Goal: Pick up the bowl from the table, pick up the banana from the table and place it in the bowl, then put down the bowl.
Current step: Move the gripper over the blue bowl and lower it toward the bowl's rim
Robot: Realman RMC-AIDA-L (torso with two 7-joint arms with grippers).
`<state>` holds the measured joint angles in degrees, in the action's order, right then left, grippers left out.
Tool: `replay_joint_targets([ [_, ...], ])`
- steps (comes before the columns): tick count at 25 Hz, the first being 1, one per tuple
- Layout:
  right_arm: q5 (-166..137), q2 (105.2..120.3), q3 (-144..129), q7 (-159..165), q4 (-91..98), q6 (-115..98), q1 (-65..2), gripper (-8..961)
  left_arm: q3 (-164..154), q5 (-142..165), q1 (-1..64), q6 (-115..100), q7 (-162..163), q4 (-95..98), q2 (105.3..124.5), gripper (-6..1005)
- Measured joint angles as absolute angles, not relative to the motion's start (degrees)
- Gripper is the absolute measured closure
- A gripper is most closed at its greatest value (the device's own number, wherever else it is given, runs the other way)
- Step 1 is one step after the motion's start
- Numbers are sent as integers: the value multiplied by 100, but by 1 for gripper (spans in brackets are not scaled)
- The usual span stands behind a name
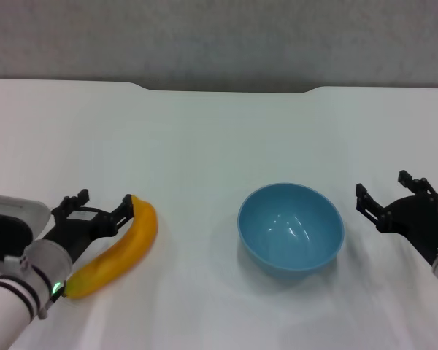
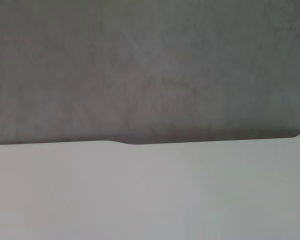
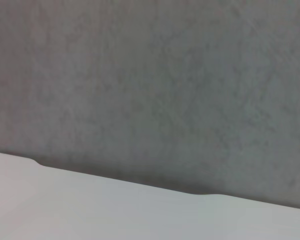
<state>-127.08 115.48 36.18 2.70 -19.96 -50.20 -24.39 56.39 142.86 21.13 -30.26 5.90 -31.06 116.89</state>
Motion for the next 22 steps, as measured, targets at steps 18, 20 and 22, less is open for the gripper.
replay_joint_targets([
  [18,-13252,10832,4247,271,-4219,-3749,-1933,102,7338,14610,927,1233,-892,-7183,11627,123],
  [20,-13409,10678,4594,268,-4750,-2916,-1862,102,7526,14621,925,1631,-979,-7375,11625,124],
  [22,-13722,10579,5079,264,-5325,-1940,-1759,102,7711,14619,925,1989,-1125,-7554,11626,125],
])
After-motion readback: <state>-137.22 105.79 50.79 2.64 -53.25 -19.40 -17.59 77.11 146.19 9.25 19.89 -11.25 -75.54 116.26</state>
